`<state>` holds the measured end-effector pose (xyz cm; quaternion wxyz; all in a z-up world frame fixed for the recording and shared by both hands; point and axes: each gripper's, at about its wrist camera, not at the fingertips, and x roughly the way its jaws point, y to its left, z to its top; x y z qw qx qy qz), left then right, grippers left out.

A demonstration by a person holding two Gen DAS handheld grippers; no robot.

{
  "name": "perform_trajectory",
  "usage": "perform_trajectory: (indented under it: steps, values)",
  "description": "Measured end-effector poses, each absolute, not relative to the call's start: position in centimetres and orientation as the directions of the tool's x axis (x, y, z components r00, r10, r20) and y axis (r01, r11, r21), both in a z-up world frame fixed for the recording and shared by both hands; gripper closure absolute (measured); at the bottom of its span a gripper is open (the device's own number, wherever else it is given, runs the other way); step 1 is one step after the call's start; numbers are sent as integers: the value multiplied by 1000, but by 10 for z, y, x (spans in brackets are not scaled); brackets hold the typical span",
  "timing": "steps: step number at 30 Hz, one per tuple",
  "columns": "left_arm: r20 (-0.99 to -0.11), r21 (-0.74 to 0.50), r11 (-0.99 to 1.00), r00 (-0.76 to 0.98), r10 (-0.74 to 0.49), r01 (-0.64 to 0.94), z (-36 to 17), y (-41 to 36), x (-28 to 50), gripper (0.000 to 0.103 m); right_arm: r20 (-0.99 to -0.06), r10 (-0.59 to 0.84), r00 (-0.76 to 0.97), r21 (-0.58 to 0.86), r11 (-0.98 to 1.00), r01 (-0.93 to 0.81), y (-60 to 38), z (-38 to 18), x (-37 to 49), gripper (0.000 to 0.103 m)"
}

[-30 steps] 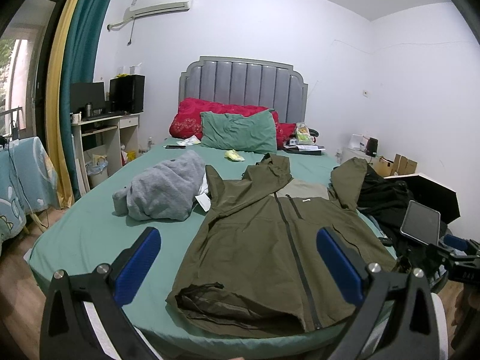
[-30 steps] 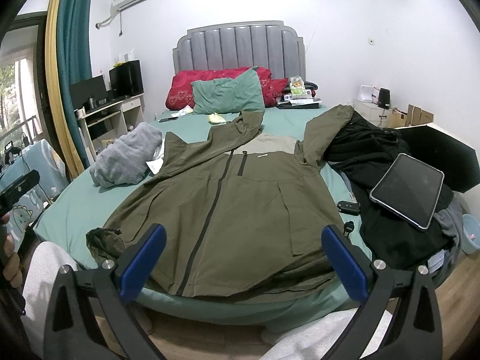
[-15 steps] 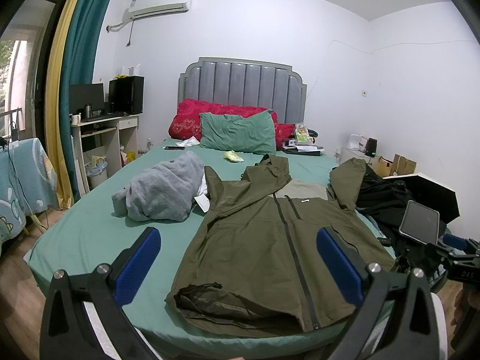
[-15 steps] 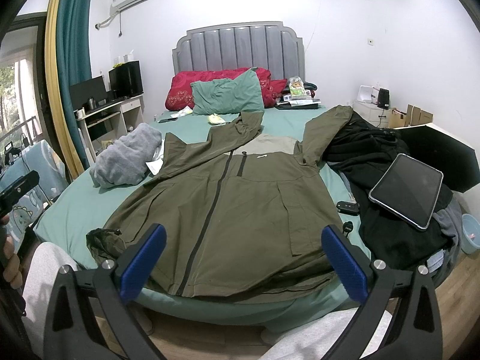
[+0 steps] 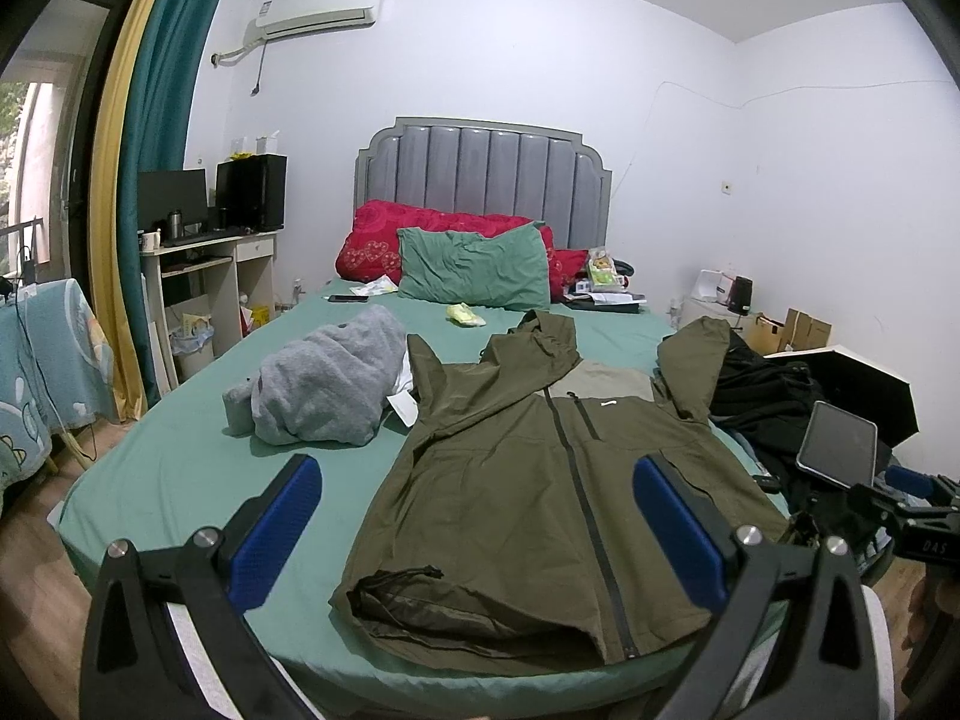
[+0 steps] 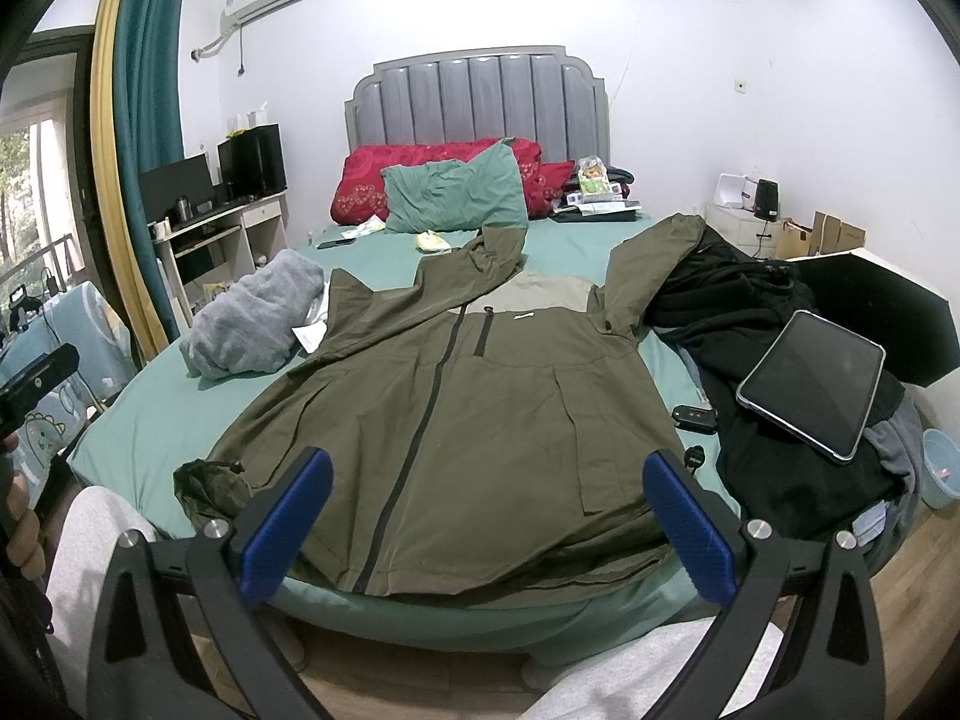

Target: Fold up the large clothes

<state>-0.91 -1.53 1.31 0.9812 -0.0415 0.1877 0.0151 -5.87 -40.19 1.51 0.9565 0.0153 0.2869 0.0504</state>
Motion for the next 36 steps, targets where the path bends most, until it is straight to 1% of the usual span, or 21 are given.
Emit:
perform_trajectory:
  steps: [7,14,19,22,25,27,30,36]
  values:
    - [-370,-74,996,929,13,-43,13,-17,-10,0,-548,102,830,59,995,-83,-403,17,-60,1]
    - [-367,-59,998,930,5,-28,17,-21,-4,0,-576,83,813,54,997,-63,-401,14,-47,1]
    - [-412,-53,999,911,-20,-3,15,-20,22,0,-590,77,804,54,997,-57,-398,10,-25,1]
    - [-458,-25,999,888,-34,25,8,-21,48,0,-599,73,797,54,997,-50,-395,10,-3,1]
    - [-510,-49,997,856,-82,66,-2,-18,76,0,-605,61,794,36,998,-48,-392,10,23,1]
    - [-528,-45,997,846,-76,62,-7,-15,95,0,-615,53,787,30,999,-44,-393,9,44,1]
    - [-524,-35,999,850,-53,41,-15,-9,122,0,-628,45,777,27,999,-36,-394,7,80,1]
    - [-542,-26,998,838,-55,49,-34,9,187,0,-663,59,746,26,998,-56,-390,-14,166,1]
